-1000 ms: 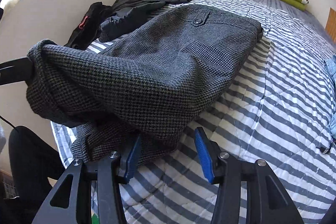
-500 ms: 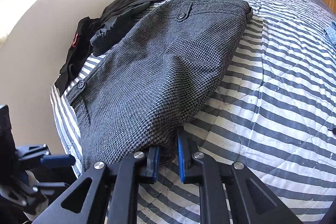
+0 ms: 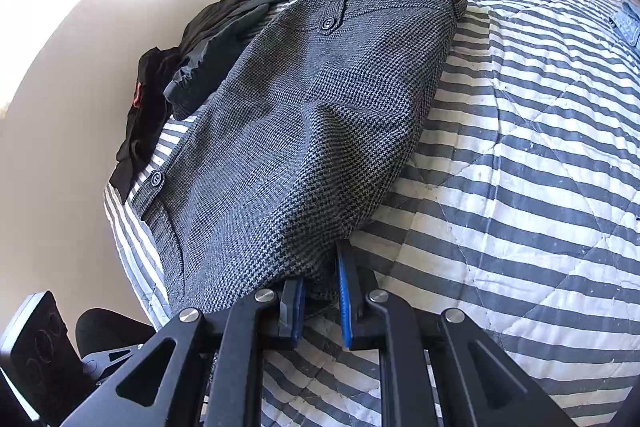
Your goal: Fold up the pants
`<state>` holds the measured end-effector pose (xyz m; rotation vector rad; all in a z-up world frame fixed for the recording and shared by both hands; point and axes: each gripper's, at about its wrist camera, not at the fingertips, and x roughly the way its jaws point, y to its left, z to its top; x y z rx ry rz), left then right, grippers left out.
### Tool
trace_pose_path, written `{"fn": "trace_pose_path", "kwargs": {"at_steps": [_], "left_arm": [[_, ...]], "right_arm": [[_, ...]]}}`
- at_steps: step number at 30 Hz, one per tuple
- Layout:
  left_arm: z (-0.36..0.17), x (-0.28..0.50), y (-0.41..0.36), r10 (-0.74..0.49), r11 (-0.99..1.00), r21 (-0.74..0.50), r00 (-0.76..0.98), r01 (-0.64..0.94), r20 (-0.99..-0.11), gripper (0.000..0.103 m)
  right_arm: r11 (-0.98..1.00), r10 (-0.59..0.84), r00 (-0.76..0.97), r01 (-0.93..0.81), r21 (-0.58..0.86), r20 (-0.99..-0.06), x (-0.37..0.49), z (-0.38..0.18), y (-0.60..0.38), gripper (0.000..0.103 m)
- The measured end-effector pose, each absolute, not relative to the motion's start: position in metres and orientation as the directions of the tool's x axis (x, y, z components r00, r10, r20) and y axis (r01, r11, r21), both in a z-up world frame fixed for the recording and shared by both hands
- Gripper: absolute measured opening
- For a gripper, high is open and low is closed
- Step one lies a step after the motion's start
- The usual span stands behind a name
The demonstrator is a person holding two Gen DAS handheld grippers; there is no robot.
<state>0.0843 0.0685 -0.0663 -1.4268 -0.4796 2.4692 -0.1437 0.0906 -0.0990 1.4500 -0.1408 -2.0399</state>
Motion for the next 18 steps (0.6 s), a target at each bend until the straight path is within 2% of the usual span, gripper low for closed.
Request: {"fn": "trace_pose_path", "kwargs": {"at_steps": [2, 10, 16, 18], "left_arm": [[-0.059, 0.081, 0.069, 0.361, -0.925, -0.369, -0.495, -0.086, -0.79, 0.005], [0.004, 0.098, 0.056, 0.295, -0.951, -0.186, -0.539, -0.249, -0.789, 0.004], [-0.049, 0.105, 0.066, 0.328, -0.935, -0.237, -0.392, -0.263, -0.859, 0.005], [-0.064, 0.105, 0.07, 0.329, -0.931, -0.239, -0.35, -0.275, -0.877, 0.005]], "right_arm": [[-0.8, -0.544, -0.198, 0.416, 0.433, -0.815, -0.144, -0.099, 0.092, 0.013], [-0.792, -0.549, -0.184, 0.426, 0.437, -0.815, -0.147, -0.099, 0.099, 0.012], [-0.79, -0.481, -0.189, 0.517, 0.33, -0.856, -0.132, -0.107, 0.085, 0.013], [-0.776, -0.467, -0.131, 0.534, 0.334, -0.875, -0.13, -0.114, 0.089, 0.023]]}}
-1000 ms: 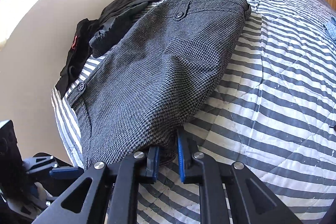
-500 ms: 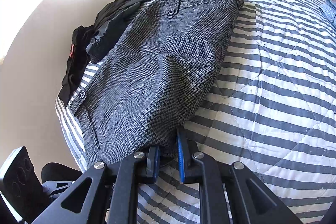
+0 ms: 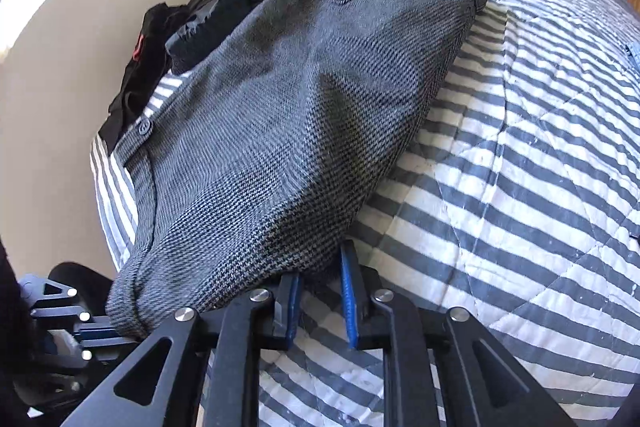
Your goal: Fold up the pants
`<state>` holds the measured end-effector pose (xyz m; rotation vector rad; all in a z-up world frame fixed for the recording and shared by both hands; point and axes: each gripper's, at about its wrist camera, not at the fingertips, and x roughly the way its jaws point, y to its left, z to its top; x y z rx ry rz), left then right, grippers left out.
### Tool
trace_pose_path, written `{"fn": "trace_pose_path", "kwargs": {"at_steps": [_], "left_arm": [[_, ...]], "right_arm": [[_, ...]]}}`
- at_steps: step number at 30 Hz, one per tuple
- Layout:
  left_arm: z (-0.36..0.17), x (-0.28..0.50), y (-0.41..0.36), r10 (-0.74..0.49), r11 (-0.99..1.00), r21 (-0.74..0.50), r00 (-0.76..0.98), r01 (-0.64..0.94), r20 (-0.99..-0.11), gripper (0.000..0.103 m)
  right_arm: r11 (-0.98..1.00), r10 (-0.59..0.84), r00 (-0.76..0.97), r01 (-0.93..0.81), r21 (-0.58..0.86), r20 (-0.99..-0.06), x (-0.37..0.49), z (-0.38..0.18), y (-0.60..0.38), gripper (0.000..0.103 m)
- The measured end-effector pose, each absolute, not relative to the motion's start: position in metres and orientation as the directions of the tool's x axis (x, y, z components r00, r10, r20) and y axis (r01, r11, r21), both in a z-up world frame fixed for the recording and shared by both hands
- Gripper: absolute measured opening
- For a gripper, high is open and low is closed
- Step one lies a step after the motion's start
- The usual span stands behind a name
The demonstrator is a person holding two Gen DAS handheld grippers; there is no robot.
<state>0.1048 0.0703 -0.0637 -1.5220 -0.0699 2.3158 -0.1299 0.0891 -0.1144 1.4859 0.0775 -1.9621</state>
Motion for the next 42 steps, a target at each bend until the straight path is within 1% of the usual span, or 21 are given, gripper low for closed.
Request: {"fn": "trace_pose_path", "kwargs": {"at_steps": [2, 5, 6, 9, 11, 12, 14, 16, 20, 22, 23, 25, 26, 28, 30, 33, 36, 38, 39, 40, 42], "left_arm": [[-0.065, 0.111, 0.068, 0.369, -0.914, -0.287, -0.295, -0.286, -0.881, 0.006], [-0.045, 0.126, 0.063, 0.357, -0.908, -0.25, -0.308, -0.337, -0.882, 0.006], [-0.034, 0.128, 0.058, 0.37, -0.904, -0.257, -0.326, -0.341, -0.87, 0.006], [-0.005, 0.117, 0.048, 0.366, -0.913, -0.237, -0.411, -0.331, -0.835, 0.006], [0.002, 0.099, 0.047, 0.334, -0.928, -0.199, -0.468, -0.314, -0.818, 0.006], [0.003, 0.086, 0.048, 0.335, -0.929, -0.202, -0.477, -0.309, -0.813, 0.006], [-0.006, 0.057, 0.046, 0.325, -0.937, -0.206, -0.491, -0.282, -0.808, 0.006], [-0.021, 0.034, 0.044, 0.342, -0.932, -0.235, -0.46, -0.274, -0.82, 0.006], [-0.058, 0.01, 0.039, 0.332, -0.936, -0.247, -0.4, -0.251, -0.854, 0.006], [-0.076, 0.005, 0.031, 0.329, -0.938, -0.256, -0.369, -0.233, -0.869, 0.006], [-0.082, 0.005, 0.026, 0.351, -0.932, -0.283, -0.363, -0.228, -0.863, 0.006], [-0.082, 0.004, 0.018, 0.377, -0.923, -0.313, -0.364, -0.224, -0.852, 0.006], [-0.08, 0.004, 0.016, 0.382, -0.922, -0.323, -0.362, -0.215, -0.85, 0.006], [-0.073, 0.004, 0.014, 0.39, -0.918, -0.329, -0.358, -0.222, -0.848, 0.006], [-0.057, 0.006, 0.009, 0.39, -0.918, -0.32, -0.388, -0.235, -0.835, 0.006], [-0.026, 0.001, -0.011, 0.336, -0.941, -0.268, -0.492, -0.207, -0.803, 0.007], [-0.018, -0.02, -0.048, 0.258, -0.965, -0.242, -0.544, -0.101, -0.799, 0.009], [-0.025, -0.035, -0.066, 0.182, -0.981, -0.191, -0.541, -0.04, -0.821, 0.009], [-0.03, -0.039, -0.077, 0.166, -0.982, -0.188, -0.527, -0.012, -0.833, 0.009], [-0.039, -0.045, -0.083, 0.151, -0.984, -0.18, -0.505, 0.009, -0.85, 0.009], [-0.062, -0.047, -0.091, 0.095, -0.993, -0.12, -0.467, 0.022, -0.879, 0.008]], "right_arm": [[-0.759, -0.48, -0.098, 0.544, 0.357, -0.872, -0.128, -0.115, 0.102, 0.029], [-0.732, -0.54, -0.1, 0.545, 0.408, -0.836, -0.129, -0.101, 0.127, 0.031], [-0.726, -0.565, -0.107, 0.534, 0.432, -0.818, -0.133, -0.094, 0.135, 0.033], [-0.751, -0.599, -0.196, 0.475, 0.459, -0.777, -0.153, -0.074, 0.152, 0.033], [-0.764, -0.609, -0.244, 0.435, 0.476, -0.755, -0.169, -0.065, 0.151, 0.033], [-0.769, -0.608, -0.262, 0.428, 0.475, -0.749, -0.177, -0.062, 0.145, 0.033], [-0.781, -0.596, -0.285, 0.422, 0.46, -0.75, -0.193, -0.06, 0.128, 0.033], [-0.771, -0.601, -0.266, 0.442, 0.459, -0.754, -0.206, -0.065, 0.108, 0.033], [-0.766, -0.578, -0.231, 0.485, 0.422, -0.782, -0.228, -0.083, 0.078, 0.033], [-0.79, -0.53, -0.237, 0.487, 0.372, -0.814, -0.242, -0.096, 0.069, 0.033], [-0.81, -0.496, -0.255, 0.481, 0.336, -0.83, -0.251, -0.102, 0.068, 0.033], [-0.849, -0.434, -0.286, 0.446, 0.283, -0.854, -0.271, -0.116, 0.071, 0.032], [-0.854, -0.437, -0.277, 0.426, 0.298, -0.856, -0.28, -0.121, 0.075, 0.029], [-0.845, -0.479, -0.258, 0.396, 0.36, -0.839, -0.288, -0.122, 0.083, 0.028], [-0.841, -0.488, -0.267, 0.399, 0.365, -0.831, -0.283, -0.112, 0.088, 0.028], [-0.802, -0.545, -0.259, 0.44, 0.404, -0.798, -0.255, -0.091, 0.093, 0.029], [-0.753, -0.577, -0.231, 0.522, 0.4, -0.784, -0.218, -0.078, 0.081, 0.031], [-0.719, -0.602, -0.198, 0.556, 0.418, -0.774, -0.196, -0.078, 0.07, 0.031], [-0.707, -0.606, -0.177, 0.568, 0.422, -0.776, -0.186, -0.081, 0.063, 0.031], [-0.707, -0.594, -0.168, 0.575, 0.412, -0.787, -0.18, -0.085, 0.058, 0.031], [-0.733, -0.548, -0.171, 0.571, 0.371, -0.819, -0.17, -0.101, 0.054, 0.031]]}}
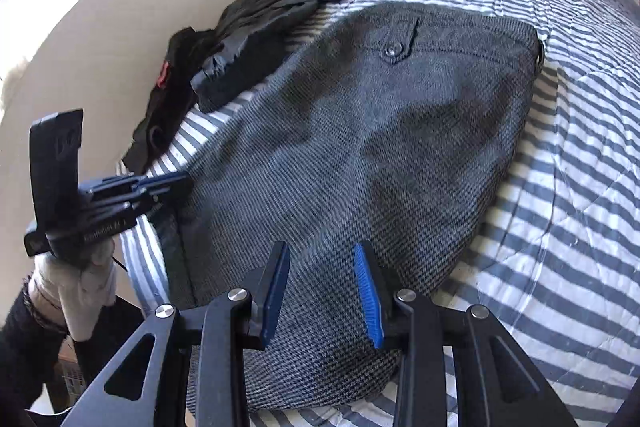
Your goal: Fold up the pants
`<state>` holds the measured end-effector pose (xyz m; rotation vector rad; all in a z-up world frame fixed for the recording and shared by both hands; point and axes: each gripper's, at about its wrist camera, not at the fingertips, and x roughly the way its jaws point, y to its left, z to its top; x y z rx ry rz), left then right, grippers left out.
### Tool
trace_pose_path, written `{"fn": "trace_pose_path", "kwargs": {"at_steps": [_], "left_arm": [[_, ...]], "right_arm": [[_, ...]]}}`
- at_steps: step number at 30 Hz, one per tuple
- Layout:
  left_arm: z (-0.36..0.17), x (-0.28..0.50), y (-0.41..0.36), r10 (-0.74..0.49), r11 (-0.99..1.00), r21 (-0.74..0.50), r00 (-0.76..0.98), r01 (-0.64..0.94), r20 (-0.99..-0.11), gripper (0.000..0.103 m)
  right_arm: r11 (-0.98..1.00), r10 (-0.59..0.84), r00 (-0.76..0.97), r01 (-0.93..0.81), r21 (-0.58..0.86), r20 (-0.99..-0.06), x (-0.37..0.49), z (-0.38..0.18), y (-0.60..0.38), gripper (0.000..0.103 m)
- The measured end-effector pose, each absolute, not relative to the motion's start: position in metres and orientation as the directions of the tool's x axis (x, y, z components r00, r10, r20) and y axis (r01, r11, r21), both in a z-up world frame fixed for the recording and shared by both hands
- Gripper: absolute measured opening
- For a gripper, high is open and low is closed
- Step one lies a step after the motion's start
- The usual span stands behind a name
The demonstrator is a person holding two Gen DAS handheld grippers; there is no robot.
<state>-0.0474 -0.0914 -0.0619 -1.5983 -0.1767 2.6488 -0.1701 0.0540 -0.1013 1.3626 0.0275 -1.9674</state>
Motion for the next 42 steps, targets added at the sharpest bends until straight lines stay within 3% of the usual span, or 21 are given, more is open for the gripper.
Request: {"fn": "trace_pose_path", "kwargs": {"at_steps": [6, 7, 10, 11, 15, 17, 19, 21, 25, 26, 28, 30, 31, 32, 33, 34, 42], "left_arm": [[-0.044, -0.052, -0.099, 0.128, -0.988, -0.153, -0.497, 0.009, -0.858, 0.008], [-0.035, -0.056, -0.097, 0.13, -0.989, -0.145, -0.506, -0.009, -0.853, 0.014], [-0.01, -0.067, -0.093, 0.152, -0.988, -0.142, -0.536, -0.06, -0.83, 0.052], [-0.002, -0.072, -0.091, 0.159, -0.987, -0.144, -0.545, -0.069, -0.823, 0.056], [0.013, -0.111, -0.067, 0.192, -0.981, -0.135, -0.551, -0.142, -0.812, 0.056], [0.009, -0.128, -0.053, 0.193, -0.978, -0.122, -0.525, -0.168, -0.829, 0.046], [-0.004, -0.15, -0.049, 0.204, -0.977, -0.144, -0.49, -0.159, -0.848, 0.034], [-0.019, -0.169, -0.053, 0.207, -0.978, -0.166, -0.46, -0.128, -0.863, 0.033], [-0.053, -0.181, -0.067, 0.183, -0.983, -0.164, -0.408, -0.08, -0.895, 0.03], [-0.056, -0.182, -0.071, 0.191, -0.982, -0.176, -0.402, -0.074, -0.895, 0.024], [-0.05, -0.178, -0.078, 0.221, -0.975, -0.215, -0.415, -0.063, -0.883, 0.023], [-0.038, -0.175, -0.084, 0.246, -0.968, -0.244, -0.433, -0.062, -0.867, 0.025], [-0.034, -0.174, -0.087, 0.251, -0.966, -0.249, -0.437, -0.064, -0.864, 0.036], [-0.029, -0.173, -0.09, 0.248, -0.967, -0.246, -0.439, -0.063, -0.863, 0.061], [-0.025, -0.173, -0.094, 0.244, -0.968, -0.242, -0.446, -0.061, -0.861, 0.073], [-0.022, -0.172, -0.098, 0.243, -0.968, -0.242, -0.454, -0.06, -0.857, 0.079], [-0.052, -0.194, -0.124, 0.344, -0.931, -0.365, -0.339, -0.003, -0.876, 0.078]], "right_arm": [[-0.763, -0.535, -0.137, 0.503, 0.406, -0.834, -0.15, -0.115, 0.091, 0.031], [-0.764, -0.544, -0.143, 0.491, 0.418, -0.827, -0.15, -0.109, 0.099, 0.032], [-0.789, -0.542, -0.201, 0.456, 0.412, -0.816, -0.152, -0.093, 0.117, 0.04], [-0.799, -0.536, -0.221, 0.445, 0.405, -0.815, -0.154, -0.089, 0.12, 0.041], [-0.835, -0.52, -0.315, 0.384, 0.394, -0.794, -0.169, -0.081, 0.119, 0.043], [-0.818, -0.553, -0.315, 0.384, 0.429, -0.772, -0.179, -0.08, 0.105, 0.043], [-0.803, -0.573, -0.305, 0.395, 0.447, -0.76, -0.189, -0.083, 0.089, 0.037], [-0.786, -0.59, -0.285, 0.415, 0.457, -0.756, -0.199, -0.091, 0.071, 0.031], [-0.801, -0.551, -0.224, 0.412, 0.434, -0.804, -0.216, -0.122, 0.048, 0.029], [-0.809, -0.535, -0.212, 0.406, 0.424, -0.818, -0.218, -0.13, 0.048, 0.022], [-0.804, -0.541, -0.208, 0.412, 0.429, -0.814, -0.218, -0.127, 0.054, 0.019], [-0.796, -0.561, -0.186, 0.389, 0.464, -0.807, -0.216, -0.121, 0.066, 0.024], [-0.797, -0.566, -0.191, 0.375, 0.473, -0.802, -0.212, -0.117, 0.075, 0.028], [-0.803, -0.563, -0.206, 0.365, 0.471, -0.8, -0.208, -0.114, 0.084, 0.042], [-0.816, -0.548, -0.23, 0.356, 0.455, -0.804, -0.203, -0.11, 0.093, 0.057], [-0.83, -0.532, -0.256, 0.345, 0.438, -0.807, -0.199, -0.107, 0.102, 0.061], [-0.864, -0.496, -0.224, 0.226, 0.45, -0.839, -0.201, -0.125, 0.139, 0.065]]}}
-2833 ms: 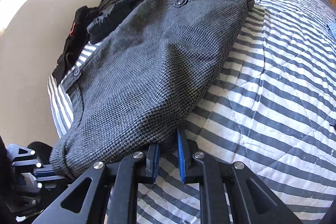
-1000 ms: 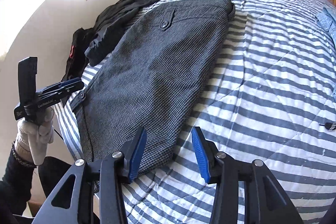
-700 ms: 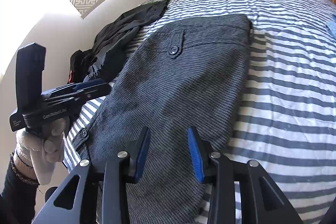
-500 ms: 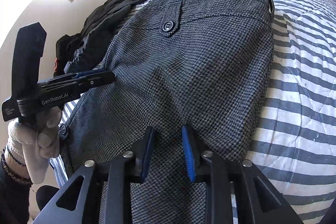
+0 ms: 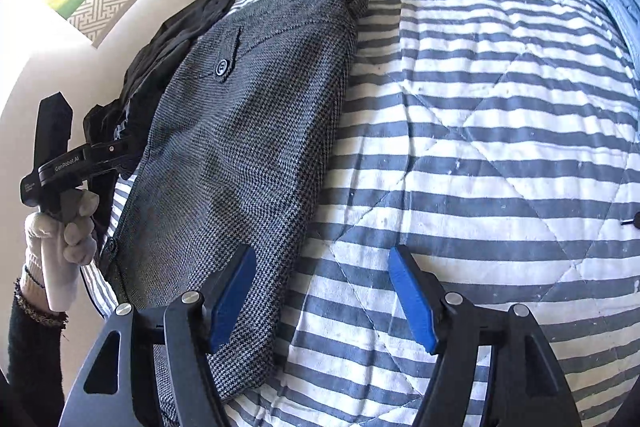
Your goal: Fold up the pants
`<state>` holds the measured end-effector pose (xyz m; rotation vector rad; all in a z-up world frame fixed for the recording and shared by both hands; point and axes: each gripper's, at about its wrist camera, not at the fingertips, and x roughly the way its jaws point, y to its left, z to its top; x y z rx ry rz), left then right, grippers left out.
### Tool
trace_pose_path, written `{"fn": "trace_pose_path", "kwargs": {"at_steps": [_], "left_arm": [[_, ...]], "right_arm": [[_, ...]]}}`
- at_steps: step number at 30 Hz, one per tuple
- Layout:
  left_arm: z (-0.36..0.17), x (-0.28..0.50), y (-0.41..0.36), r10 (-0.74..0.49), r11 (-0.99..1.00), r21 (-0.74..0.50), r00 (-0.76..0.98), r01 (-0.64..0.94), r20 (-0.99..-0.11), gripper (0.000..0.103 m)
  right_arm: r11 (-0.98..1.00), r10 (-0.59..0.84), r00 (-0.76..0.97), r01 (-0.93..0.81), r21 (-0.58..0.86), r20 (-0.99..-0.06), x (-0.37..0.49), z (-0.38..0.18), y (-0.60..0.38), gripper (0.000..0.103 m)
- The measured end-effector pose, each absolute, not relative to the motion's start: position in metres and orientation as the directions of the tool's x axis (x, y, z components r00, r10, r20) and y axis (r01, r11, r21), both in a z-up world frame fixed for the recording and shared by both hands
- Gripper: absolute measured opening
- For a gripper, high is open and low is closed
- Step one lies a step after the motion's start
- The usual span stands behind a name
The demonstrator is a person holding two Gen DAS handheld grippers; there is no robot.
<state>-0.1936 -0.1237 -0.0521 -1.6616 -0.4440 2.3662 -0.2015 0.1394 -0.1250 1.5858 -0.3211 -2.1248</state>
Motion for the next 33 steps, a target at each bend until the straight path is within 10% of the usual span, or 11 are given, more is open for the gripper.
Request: {"fn": "trace_pose_path", "kwargs": {"at_steps": [10, 16, 20, 33], "left_arm": [[-0.066, -0.199, -0.114, 0.362, -0.932, -0.347, -0.299, -0.101, -0.883, 0.038], [-0.065, -0.198, -0.103, 0.333, -0.943, -0.308, -0.292, -0.127, -0.897, 0.024], [-0.062, -0.189, -0.113, 0.378, -0.924, -0.375, -0.331, -0.075, -0.865, 0.012], [0.051, -0.112, -0.089, 0.578, -0.796, -0.582, -0.491, -0.166, -0.651, 0.008]], "right_arm": [[-0.845, -0.517, -0.232, 0.293, 0.448, -0.824, -0.216, -0.126, 0.115, 0.064], [-0.809, -0.56, -0.205, 0.344, 0.477, -0.802, -0.218, -0.129, 0.09, 0.044], [-0.781, -0.608, -0.178, 0.313, 0.541, -0.774, -0.224, -0.138, 0.086, 0.009], [-0.671, -0.741, -0.287, 0.328, 0.665, -0.607, -0.187, -0.05, 0.146, 0.005]]}}
